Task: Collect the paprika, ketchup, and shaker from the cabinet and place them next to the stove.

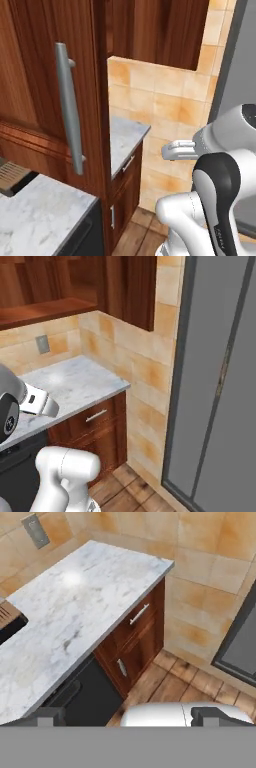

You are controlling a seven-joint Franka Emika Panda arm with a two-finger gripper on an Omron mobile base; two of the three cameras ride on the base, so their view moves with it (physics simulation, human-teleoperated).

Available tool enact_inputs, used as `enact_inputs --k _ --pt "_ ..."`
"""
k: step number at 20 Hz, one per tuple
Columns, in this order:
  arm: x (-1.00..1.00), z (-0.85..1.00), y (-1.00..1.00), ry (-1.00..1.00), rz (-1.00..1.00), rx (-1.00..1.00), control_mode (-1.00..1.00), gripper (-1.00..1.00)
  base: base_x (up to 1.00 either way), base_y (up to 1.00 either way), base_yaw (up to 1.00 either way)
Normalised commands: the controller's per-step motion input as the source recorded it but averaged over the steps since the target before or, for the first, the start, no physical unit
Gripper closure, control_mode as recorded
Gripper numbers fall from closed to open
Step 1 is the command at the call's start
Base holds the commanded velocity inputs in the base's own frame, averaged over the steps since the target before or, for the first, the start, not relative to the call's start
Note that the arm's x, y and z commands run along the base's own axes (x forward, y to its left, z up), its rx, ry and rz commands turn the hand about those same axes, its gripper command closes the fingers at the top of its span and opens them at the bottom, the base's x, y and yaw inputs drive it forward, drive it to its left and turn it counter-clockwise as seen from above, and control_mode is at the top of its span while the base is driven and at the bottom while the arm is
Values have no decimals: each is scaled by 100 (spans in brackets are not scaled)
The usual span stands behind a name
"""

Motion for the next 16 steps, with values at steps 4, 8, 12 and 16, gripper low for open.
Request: enact_inputs --k 4,8,12,16 --pt "0 0 0 0 0 0 100 -100 18 0 51" --pt "0 0 0 0 0 0 100 -100 26 -12 49" --pt "0 0 0 0 0 0 100 -100 39 -23 46" --pt "0 0 0 0 0 0 100 -100 45 -22 45"
